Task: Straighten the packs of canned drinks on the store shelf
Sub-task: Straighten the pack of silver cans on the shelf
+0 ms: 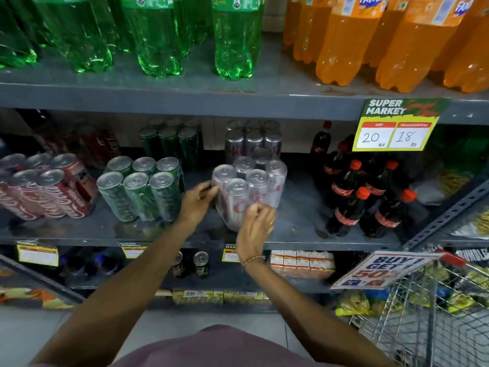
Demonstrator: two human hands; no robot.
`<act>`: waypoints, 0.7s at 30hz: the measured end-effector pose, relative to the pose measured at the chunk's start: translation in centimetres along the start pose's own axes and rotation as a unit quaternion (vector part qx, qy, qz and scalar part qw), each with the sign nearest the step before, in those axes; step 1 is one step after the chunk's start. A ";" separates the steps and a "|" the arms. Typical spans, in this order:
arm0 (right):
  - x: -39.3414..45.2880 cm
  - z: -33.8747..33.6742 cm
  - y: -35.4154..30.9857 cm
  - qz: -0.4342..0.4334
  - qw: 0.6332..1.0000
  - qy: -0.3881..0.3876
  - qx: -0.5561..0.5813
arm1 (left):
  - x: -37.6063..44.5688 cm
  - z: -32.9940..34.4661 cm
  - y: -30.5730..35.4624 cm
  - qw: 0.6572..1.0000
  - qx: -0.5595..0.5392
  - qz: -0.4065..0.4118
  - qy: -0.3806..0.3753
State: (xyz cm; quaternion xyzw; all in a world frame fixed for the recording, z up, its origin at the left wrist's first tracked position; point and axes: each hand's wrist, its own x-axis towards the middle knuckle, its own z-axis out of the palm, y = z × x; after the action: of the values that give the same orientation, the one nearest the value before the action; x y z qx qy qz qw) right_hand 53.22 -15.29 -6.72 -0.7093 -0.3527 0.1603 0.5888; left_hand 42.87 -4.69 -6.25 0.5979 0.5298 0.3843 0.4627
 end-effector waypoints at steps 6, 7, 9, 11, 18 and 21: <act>11.1 -2.9 -0.2 0.096 0.989 0.039 0.106 | -2.3 2.7 0.9 0.979 -0.170 -0.109 0.010; 12.7 -3.0 0.0 0.147 0.975 -0.033 0.162 | -2.9 3.2 1.2 0.978 -0.178 -0.107 0.001; 14.3 -3.0 -0.1 0.228 0.938 -0.143 0.218 | -3.2 4.1 1.5 0.975 -0.194 -0.106 -0.003; 14.2 -2.9 -0.4 0.245 0.930 -0.178 0.207 | -3.0 4.6 2.1 0.970 -0.211 -0.119 0.003; 10.5 -2.8 0.9 0.197 0.943 -0.146 0.225 | 0.6 3.6 2.4 0.942 -0.279 -0.180 0.039; 10.6 -2.8 1.4 0.206 0.943 -0.119 0.233 | 0.9 4.4 2.8 0.937 -0.298 -0.180 0.015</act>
State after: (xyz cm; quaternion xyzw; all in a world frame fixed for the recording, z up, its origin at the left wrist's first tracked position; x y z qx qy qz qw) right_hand 62.88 -10.13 -5.32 -0.5855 -0.2195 0.4386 0.6455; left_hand 47.92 -4.47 -4.79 0.3215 0.4962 0.4440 0.6733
